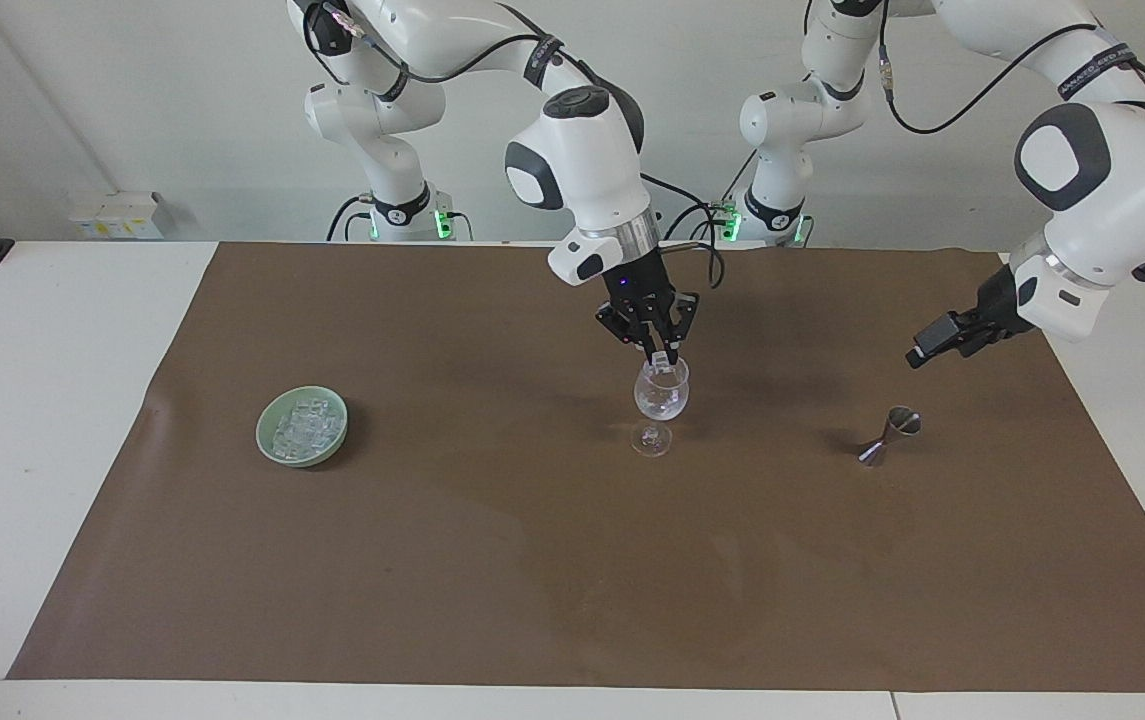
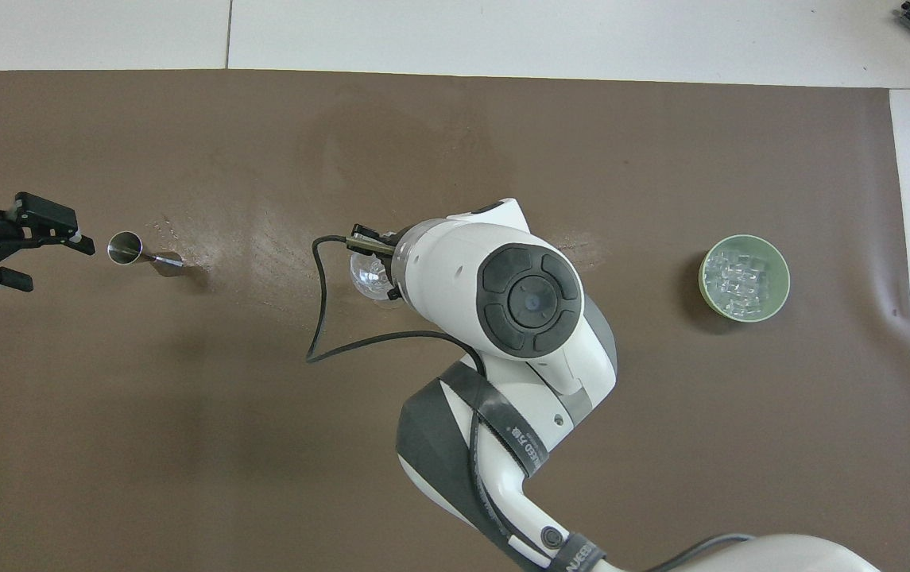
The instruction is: Pour wine and add ice with both arms
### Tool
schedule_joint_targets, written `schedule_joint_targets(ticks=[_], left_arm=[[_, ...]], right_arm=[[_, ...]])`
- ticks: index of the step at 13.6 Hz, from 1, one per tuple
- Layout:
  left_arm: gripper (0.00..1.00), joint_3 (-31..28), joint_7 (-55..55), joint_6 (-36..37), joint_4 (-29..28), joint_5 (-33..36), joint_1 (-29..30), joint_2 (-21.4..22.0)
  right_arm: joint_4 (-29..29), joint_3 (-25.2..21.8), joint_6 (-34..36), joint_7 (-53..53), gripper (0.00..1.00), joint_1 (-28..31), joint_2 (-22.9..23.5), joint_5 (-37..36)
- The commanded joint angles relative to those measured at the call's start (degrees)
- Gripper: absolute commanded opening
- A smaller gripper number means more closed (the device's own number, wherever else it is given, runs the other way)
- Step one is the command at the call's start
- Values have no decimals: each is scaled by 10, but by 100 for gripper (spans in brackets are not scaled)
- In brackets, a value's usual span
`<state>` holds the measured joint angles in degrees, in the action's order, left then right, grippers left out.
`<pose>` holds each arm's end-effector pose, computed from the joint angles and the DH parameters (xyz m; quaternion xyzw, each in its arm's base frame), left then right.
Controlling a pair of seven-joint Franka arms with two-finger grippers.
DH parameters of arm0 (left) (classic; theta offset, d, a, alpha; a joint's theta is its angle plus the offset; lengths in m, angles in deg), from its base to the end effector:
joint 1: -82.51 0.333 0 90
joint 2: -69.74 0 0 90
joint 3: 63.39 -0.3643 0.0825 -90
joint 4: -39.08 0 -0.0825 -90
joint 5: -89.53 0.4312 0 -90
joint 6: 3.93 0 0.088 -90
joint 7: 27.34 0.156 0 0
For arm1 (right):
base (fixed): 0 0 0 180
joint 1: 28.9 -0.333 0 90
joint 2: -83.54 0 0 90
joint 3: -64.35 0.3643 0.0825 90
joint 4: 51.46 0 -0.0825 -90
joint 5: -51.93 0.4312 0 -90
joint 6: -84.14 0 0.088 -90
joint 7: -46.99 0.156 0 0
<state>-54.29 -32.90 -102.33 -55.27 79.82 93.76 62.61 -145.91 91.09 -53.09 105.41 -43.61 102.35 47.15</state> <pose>0.6460 0.0049 0.5222 0.9919 0.0818 -0.0289 0.0923 0.5989 0.4747 0.4734 -0.9626 0.1470 -0.1188 0.1942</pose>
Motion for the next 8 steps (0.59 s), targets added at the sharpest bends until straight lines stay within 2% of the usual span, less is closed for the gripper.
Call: schedule_joint_targets(ticks=[1,3,8], left_arm=[[100,-11,34,-19,-15,39,-48,33],[100,-11,60,-17,-15,50,-70,40],[100,-8,60,-9,-18,50,-70,62]], right_arm=[[14,15,-2,17,0,6,11,-15],[14,16,-2,17,0,6,11,-15],[15,15,-15,12,3,12,12,-16]])
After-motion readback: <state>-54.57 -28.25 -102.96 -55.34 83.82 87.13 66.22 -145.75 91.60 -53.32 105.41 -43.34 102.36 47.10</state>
